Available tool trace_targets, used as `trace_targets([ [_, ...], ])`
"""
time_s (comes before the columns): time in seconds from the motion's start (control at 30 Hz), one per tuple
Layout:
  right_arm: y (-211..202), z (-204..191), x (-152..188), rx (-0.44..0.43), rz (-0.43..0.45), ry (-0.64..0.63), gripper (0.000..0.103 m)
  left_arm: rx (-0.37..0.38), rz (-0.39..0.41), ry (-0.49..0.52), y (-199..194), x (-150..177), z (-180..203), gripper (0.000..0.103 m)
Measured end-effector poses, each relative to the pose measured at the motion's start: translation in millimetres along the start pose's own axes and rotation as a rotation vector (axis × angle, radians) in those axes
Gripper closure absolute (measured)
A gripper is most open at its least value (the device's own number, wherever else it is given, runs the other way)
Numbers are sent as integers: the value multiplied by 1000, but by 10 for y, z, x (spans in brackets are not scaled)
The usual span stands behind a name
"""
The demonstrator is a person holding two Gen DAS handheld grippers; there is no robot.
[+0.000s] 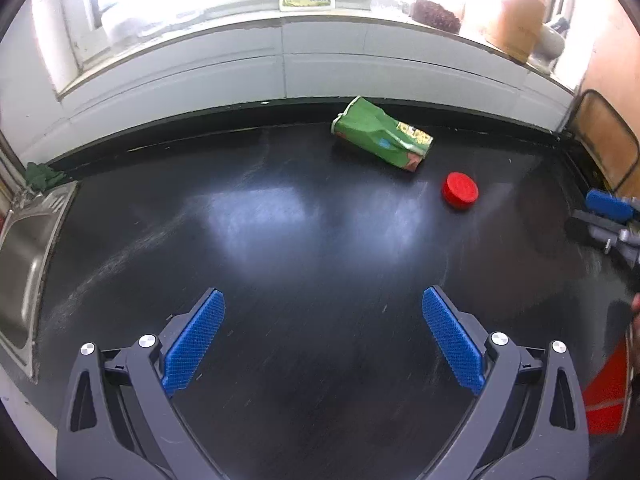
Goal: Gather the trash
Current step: 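Swing both open tools back over the counter, then grasp the green snack bag with the left tool while the right tool grasps the red lid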
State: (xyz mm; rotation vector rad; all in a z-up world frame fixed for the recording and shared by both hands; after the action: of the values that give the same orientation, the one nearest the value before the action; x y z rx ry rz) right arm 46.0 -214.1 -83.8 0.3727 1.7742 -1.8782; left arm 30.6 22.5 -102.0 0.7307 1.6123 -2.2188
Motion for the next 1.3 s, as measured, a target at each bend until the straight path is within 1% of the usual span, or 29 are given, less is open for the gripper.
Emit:
trace_targets([
  [0.13, 373, 44, -102, -10, -26, -35, 7, 24, -24, -43, 376, -352, 105, 7],
  [0.2, 548, 48, -136, -21, -38, -57, 7, 19, -38, -64, 609, -559, 165, 7],
  [0.33, 898, 27, -191, -50, -61, -110, 7, 15, -37, -132, 1033, -961, 258, 7],
  [0.5, 1299, -9, -299, -87, -87, -165, 7, 33, -28, -212, 1555, -1374, 301, 7],
  [0.57, 1412, -20, -335, -98, -93, -178, 7, 22, -36, -233, 1724, -1459, 285, 7],
  [0.67, 1578, -53, -368, -115, -107, -200, 7, -14, -56, -275, 2011, -1562, 225, 7],
  [0.77, 1707, -73, -360, -119, -113, -222, 8, -33, -67, -308, 2171, -1596, 171, 7],
  [0.83, 1739, -100, -360, -104, -93, -245, 16, -34, -63, -331, 2234, -1606, 137, 8],
  [0.87, 1735, -120, -357, -97, -78, -261, 18, -36, -57, -338, 2245, -1603, 128, 12],
  [0.9, 1720, -138, -346, -91, -68, -273, 24, -34, -58, -338, 2247, -1590, 120, 19],
  [0.93, 1703, -159, -338, -80, -50, -290, 34, -28, -59, -335, 2252, -1587, 121, 25],
  [0.97, 1686, -171, -333, -76, -37, -300, 40, -20, -58, -333, 2245, -1571, 120, 28],
  [1.0, 1662, -180, -328, -82, -28, -304, 52, -18, -56, -330, 2224, -1551, 120, 30],
  [1.03, 1654, -189, -321, -83, -31, -306, 54, -15, -58, -330, 2207, -1533, 119, 33],
  [1.1, 1644, -192, -303, -85, -33, -306, 54, -16, -61, -331, 2164, -1491, 112, 37],
  [1.17, 1642, -176, -301, -88, -41, -298, 54, -13, -61, -319, 2102, -1455, 108, 46],
  [1.23, 1577, -147, -281, -79, -35, -291, 54, 0, -60, -310, 2005, -1415, 51, 49],
  [1.3, 1541, -112, -303, -73, -31, -283, 54, 9, -50, -292, 1862, -1342, 25, 50],
])
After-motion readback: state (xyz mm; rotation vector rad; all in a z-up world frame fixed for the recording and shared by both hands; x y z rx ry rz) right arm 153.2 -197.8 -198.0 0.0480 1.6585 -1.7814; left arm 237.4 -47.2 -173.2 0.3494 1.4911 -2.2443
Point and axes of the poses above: each gripper's, at about its wrist camera, not at the fingertips, and y roughly the way its jaws point, z to its right, x to its underside, the point moved 1 cm from there along y, roughly the way its jaws point, and after that the axes turned 15 degrees about x, right-handed, at the moved point
